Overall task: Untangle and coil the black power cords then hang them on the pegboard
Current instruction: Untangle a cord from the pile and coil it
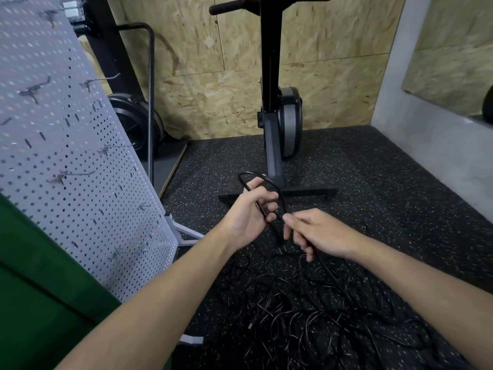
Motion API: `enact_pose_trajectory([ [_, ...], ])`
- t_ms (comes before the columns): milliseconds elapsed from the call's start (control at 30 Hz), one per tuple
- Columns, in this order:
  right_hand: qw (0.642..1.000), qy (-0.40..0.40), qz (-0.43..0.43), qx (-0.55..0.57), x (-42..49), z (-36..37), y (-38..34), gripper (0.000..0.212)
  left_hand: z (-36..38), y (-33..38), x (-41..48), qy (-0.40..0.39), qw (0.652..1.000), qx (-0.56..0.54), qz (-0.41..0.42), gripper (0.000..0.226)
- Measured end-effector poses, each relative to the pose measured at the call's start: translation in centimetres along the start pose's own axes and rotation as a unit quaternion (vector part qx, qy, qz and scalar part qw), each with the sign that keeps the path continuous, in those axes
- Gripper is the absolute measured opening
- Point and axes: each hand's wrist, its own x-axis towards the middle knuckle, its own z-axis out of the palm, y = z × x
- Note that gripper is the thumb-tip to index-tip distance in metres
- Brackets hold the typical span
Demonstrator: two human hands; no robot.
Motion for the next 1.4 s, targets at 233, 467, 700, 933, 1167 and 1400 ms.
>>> enact_pose_trajectory([
  [233, 0.998, 0.023, 0.017, -0.063, 0.0, 1.2, -0.2, 0.05, 0.4, -1.1, 0.2, 0.015, 0.998, 0.064, -0.007, 0.083],
  [467, 0.995, -0.012, 0.027, -0.099, 0.1, 1.7, -0.5, 0.041, 0.4, -0.9, 0.3, 0.087, 0.988, 0.121, -0.036, 0.012],
  [700, 0.959, -0.209, 0.155, 0.113, -1.1, -0.3, 1.2, 0.032, -1.1, -0.4, -0.2, 0.017, 0.996, 0.059, -0.063, 0.036],
  [933, 0.928, -0.299, 0.194, 0.105, -1.6, -1.8, 2.2, 0.023, -1.9, -0.5, 0.0, 0.02, 0.996, 0.037, -0.075, 0.04],
  [1167, 0.972, -0.177, 0.149, -0.034, -1.7, -2.3, 2.9, 0.035, -3.3, -0.6, 0.1, 0.054, 0.976, 0.206, -0.054, 0.042],
  [1400, 0.997, -0.056, -0.019, -0.048, -0.7, -1.7, -0.2, 0.021, -2.9, -1.4, -0.2, 0.028, 0.943, 0.312, -0.111, 0.087],
])
